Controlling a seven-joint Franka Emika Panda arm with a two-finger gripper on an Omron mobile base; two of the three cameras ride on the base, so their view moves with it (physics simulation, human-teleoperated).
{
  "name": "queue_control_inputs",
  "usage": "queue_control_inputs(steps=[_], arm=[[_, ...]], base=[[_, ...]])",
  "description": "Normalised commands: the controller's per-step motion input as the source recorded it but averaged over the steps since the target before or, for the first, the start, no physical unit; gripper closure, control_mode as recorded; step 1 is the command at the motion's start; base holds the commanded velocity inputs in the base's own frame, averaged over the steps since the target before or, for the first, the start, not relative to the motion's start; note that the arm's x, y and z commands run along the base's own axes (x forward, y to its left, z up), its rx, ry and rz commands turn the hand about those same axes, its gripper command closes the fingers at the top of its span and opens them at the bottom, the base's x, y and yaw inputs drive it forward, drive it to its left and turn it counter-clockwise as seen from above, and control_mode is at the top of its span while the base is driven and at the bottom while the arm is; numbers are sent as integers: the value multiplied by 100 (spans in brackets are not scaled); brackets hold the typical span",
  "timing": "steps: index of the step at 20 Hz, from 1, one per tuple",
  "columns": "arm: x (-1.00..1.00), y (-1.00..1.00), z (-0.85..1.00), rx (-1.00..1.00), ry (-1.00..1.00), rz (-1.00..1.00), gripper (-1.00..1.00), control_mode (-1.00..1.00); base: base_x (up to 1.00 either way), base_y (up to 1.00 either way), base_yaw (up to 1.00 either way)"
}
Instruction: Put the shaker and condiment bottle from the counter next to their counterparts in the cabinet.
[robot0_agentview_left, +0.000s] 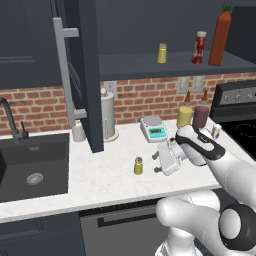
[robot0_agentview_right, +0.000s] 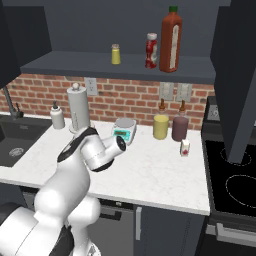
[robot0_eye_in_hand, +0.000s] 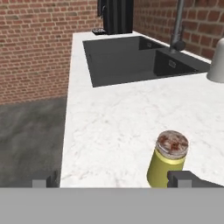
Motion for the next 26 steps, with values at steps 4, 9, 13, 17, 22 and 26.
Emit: queue_control_inputs(steps=[4,9,13,17,22,26], arm=[[8,27,-7,0,0,7,-100,-100],[14,11,-21,0,2,6,-100,-100],[18,0,-25,0,0,7,-100,-100],[23,0,-19,0,0,7,-100,-100],[19,0,-7,2,0,7,-100,-100],[14,0,0,3,0,5,-100,-100]], base=[[0,0,0],[0,0,0],[0,0,0],[0,0,0],[0,0,0],[0,0,0]])
